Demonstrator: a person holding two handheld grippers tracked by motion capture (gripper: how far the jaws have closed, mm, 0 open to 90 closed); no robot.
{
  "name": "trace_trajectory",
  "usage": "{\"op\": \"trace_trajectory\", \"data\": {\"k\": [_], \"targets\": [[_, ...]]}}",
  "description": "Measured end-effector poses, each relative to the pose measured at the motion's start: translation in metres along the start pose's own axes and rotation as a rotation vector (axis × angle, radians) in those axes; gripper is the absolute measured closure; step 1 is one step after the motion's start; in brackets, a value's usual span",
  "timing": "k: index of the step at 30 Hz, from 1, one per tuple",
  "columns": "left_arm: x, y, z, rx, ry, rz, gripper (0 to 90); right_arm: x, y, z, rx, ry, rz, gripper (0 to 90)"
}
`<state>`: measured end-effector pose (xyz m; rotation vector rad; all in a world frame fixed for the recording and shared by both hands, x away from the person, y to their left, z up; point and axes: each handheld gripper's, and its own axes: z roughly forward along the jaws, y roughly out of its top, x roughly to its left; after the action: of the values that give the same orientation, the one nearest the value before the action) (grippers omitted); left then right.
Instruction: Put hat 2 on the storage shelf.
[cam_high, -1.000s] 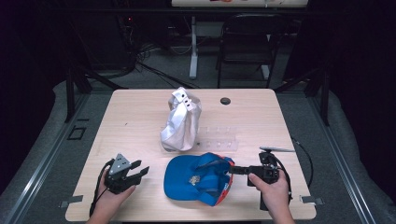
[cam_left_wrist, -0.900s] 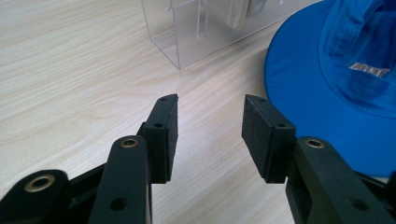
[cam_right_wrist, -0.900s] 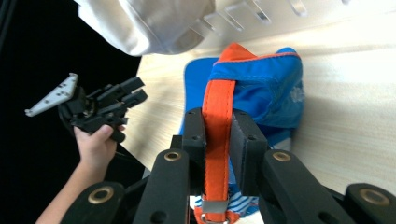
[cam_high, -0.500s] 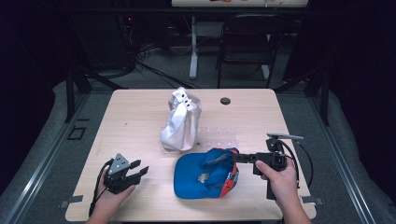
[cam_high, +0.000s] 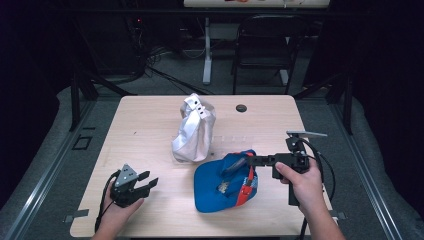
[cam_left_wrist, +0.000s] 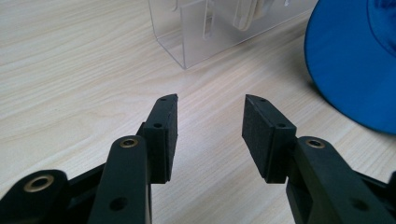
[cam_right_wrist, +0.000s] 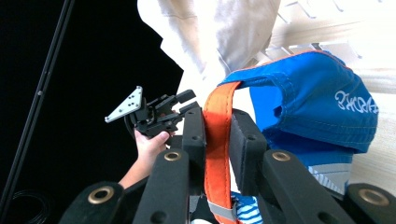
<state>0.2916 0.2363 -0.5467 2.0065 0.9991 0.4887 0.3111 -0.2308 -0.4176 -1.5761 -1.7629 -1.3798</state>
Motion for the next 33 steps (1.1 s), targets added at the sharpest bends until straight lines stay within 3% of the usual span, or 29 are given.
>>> {"op": "trace_trajectory", "data": {"k": [11,26,33], "targets": [[0.001,0.000,0.000,0.005,0.001,-0.006,56.4,0.018,0.010,-0.007,0.013,0.027,-0.020,77.8],[0.001,-0.001,0.000,0.004,0.001,-0.006,56.4,0.036,0.022,-0.012,0.029,0.059,-0.010,77.9],[0.001,-0.001,-0.001,-0.002,0.001,-0.006,56.4,0.044,0.028,-0.021,0.022,0.087,0.006,78.0]]}}
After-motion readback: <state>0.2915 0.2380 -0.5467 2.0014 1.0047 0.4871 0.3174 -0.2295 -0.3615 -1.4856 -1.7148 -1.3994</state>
